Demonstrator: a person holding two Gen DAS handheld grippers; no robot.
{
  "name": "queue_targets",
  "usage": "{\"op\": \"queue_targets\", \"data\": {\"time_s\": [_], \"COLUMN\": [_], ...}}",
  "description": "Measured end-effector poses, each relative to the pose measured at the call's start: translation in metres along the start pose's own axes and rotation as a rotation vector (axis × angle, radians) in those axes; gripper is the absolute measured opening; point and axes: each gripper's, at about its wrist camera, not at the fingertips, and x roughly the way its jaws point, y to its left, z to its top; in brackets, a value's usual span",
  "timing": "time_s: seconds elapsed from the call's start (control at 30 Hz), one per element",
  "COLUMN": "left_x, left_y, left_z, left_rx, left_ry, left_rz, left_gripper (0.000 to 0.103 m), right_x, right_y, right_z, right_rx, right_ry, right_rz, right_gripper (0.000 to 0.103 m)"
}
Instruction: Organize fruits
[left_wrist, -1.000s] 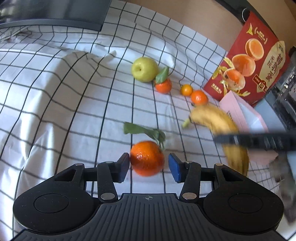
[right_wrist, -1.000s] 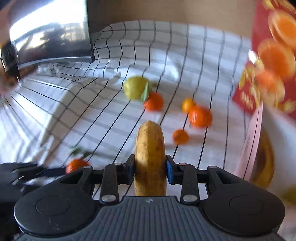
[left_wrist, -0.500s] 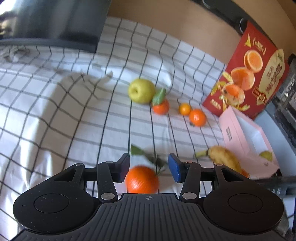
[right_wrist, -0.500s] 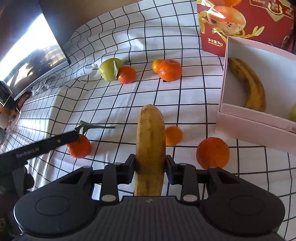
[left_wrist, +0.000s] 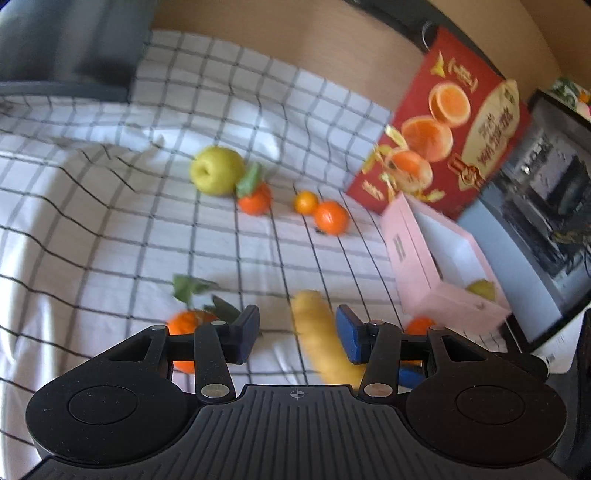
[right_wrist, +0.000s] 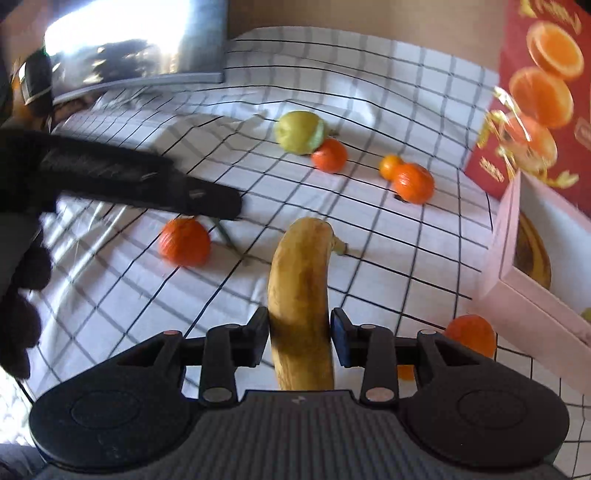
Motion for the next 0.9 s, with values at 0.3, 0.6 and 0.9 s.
{"op": "queue_targets", "data": {"time_s": [0.3,0.6,0.9], "left_x": [0.012,0.001,-0.001], "left_y": [-0.008,-0.004,-0.007], "left_z": [-0.007,-0.020,-0.028], "left_rx": [0.006,0.042,0.064], "left_ry": [0.039,0.070,0.095], "left_rz": [0.014,0.067,0.067], "left_gripper": [0.051,0.051,0.051], "right_x": [0.003,-0.031,-0.003], "right_y": [0.007,-0.040,-0.066], "right_z": [-0.008,-0.028,-0.029], "right_rx": [-0.029,0.128,0.264], "right_ry": [0.016,-0.044,-0.013], "right_rz": [0.035,-0.122,-0.210], "right_gripper": [0.038,0.057,0.056]}}
